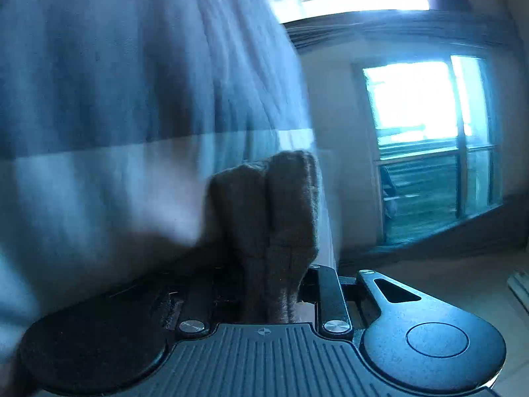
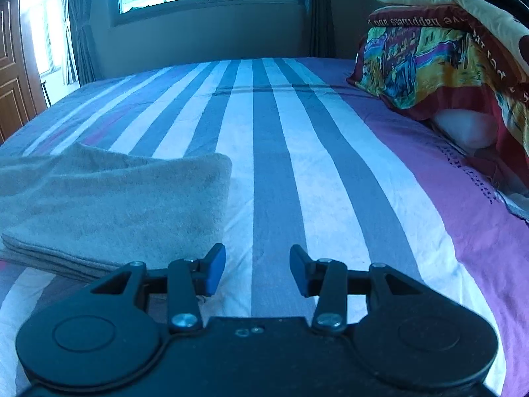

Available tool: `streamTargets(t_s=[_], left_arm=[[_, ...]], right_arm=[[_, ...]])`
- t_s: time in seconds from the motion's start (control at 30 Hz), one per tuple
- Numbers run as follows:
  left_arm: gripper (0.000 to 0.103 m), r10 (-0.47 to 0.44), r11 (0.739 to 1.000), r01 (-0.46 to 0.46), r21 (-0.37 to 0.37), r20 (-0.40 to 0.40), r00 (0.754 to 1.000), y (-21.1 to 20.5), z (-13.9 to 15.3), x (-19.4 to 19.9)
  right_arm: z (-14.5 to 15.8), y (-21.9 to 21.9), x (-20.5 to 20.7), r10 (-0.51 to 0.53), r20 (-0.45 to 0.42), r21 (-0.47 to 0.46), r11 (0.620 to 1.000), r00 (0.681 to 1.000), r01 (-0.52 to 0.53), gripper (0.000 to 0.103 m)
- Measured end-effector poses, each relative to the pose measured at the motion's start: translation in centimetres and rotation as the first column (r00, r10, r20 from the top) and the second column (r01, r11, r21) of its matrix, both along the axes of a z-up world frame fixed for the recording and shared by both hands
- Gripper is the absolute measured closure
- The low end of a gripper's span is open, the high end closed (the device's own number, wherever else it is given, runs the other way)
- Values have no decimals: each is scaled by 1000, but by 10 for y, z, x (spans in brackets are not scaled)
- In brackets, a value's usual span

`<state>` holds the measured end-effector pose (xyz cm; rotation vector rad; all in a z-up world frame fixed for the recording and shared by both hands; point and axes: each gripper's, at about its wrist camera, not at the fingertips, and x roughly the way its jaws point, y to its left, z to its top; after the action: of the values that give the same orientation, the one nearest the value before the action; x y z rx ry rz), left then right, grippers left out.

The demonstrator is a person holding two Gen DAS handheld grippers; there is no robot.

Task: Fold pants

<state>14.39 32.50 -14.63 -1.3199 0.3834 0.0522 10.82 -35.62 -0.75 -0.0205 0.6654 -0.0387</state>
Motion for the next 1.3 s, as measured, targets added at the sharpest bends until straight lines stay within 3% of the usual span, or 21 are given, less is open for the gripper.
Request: streamTargets(t_s=[0.1, 0.2, 0.3, 0.43, 0.57, 0.6, 0.73, 0.83, 0.87, 0.93, 0.97, 1.07, 1.1, 1.17, 1.23, 1.27, 1.3], left_arm=[[80, -11, 999, 12, 49, -19, 1000, -6, 7, 3], [80, -37, 985, 44, 165, -44, 998, -8, 30, 4], [81, -106, 956, 94, 277, 30, 994, -23, 75, 5], [81, -225, 878, 160, 451, 93, 970, -67, 146, 21], [81, -388, 790, 272, 549, 105, 916, -140, 201, 57], [81, -433, 762, 303, 572, 103, 895, -165, 209, 68], [81, -589, 598, 411, 689, 29, 808, -269, 222, 88], [81, -687, 436, 498, 750, -81, 722, -354, 211, 91], [81, -706, 388, 524, 759, -120, 697, -373, 204, 94], [81, -729, 277, 568, 775, -216, 650, -411, 184, 99], [81, -734, 238, 582, 778, -248, 632, -425, 180, 91], [81, -734, 166, 603, 780, -311, 604, -454, 151, 63], [81, -734, 152, 612, 776, -326, 596, -460, 142, 61], [79, -745, 151, 649, 746, -346, 571, -473, 132, 61], [73, -749, 110, 669, 735, -381, 542, -477, 127, 67], [69, -747, 108, 659, 744, -377, 548, -478, 124, 66], [51, -757, 112, 656, 746, -364, 543, -486, 124, 69]], right_arm=[[-2, -6, 5, -26, -5, 12, 1000, 1000, 26, 60], [-6, -25, 3, -87, 4, 70, 994, 996, 86, 60], [-10, -49, -4, -154, 22, 91, 984, 988, 151, 60], [-12, -82, -12, -223, 60, 122, 969, 973, 215, 60], [-14, -110, -21, -266, 96, 155, 956, 959, 250, 57], [-16, -116, -24, -277, 100, 158, 953, 956, 259, 53], [-23, -140, -44, -311, 121, 195, 939, 943, 285, 50], [-29, -153, -62, -317, 144, 246, 929, 937, 276, 50], [-29, -158, -67, -319, 151, 296, 918, 936, 265, 50], [-25, -157, -72, -300, 194, 313, 921, 934, 231, 51], [-25, -156, -73, -297, 204, 310, 924, 933, 226, 50], [-29, -158, -72, -287, 193, 324, 921, 938, 215, 50], [-29, -159, -70, -288, 194, 332, 919, 938, 213, 50], [-30, -163, -69, -295, 189, 354, 910, 937, 215, 50], [-33, -166, -67, -302, 177, 370, 902, 937, 221, 50], [-34, -167, -68, -303, 173, 372, 901, 937, 222, 49], [-35, -166, -67, -302, 170, 371, 902, 938, 223, 49]])
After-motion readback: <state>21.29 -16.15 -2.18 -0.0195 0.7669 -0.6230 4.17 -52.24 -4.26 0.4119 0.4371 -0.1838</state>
